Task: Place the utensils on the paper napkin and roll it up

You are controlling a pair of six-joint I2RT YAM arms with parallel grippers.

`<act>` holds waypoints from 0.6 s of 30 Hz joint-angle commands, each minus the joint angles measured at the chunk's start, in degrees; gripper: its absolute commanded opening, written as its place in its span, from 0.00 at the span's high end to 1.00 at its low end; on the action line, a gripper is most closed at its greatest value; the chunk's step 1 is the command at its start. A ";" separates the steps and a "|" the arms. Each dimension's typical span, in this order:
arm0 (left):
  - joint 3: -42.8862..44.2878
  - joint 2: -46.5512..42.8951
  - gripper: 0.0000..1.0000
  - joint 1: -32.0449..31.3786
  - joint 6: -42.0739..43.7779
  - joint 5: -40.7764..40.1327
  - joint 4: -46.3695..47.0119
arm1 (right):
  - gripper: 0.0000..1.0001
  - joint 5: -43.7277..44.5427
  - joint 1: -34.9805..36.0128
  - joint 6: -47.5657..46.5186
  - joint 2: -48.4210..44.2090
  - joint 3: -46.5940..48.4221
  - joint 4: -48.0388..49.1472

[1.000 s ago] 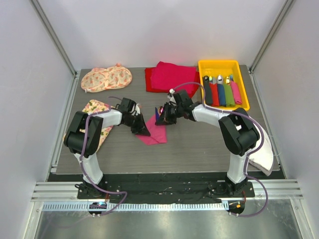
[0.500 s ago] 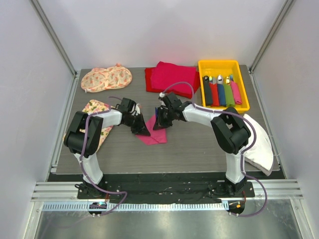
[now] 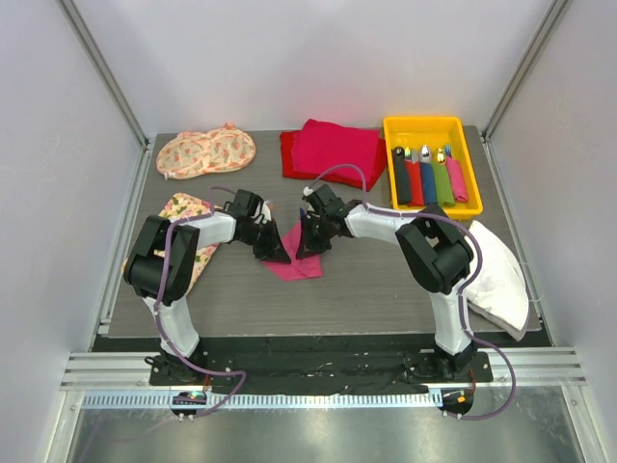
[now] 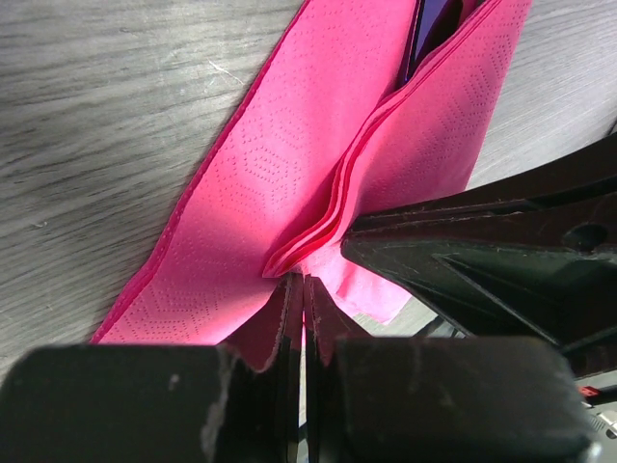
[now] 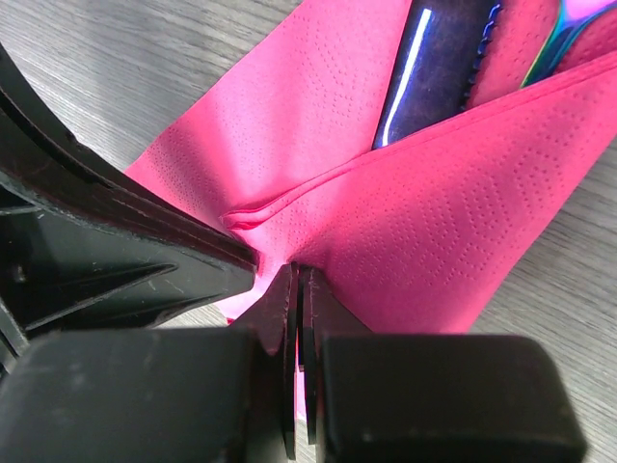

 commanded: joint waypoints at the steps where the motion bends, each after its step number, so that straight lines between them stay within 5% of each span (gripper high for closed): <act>1: 0.62 -0.13 0.93 0.50 2.12 -2.59 -0.79 | 0.99 3.52 0.20 -1.48 3.13 -0.26 -1.34; 8: -1.83 -7.59 0.85 0.06 0.28 4.35 5.53 | 0.99 0.53 0.02 -0.78 3.40 -2.46 -0.02; 18: -3.69 -4.62 0.88 -1.70 -3.15 6.38 10.11 | 0.99 -4.04 -1.03 1.68 2.35 -3.34 2.70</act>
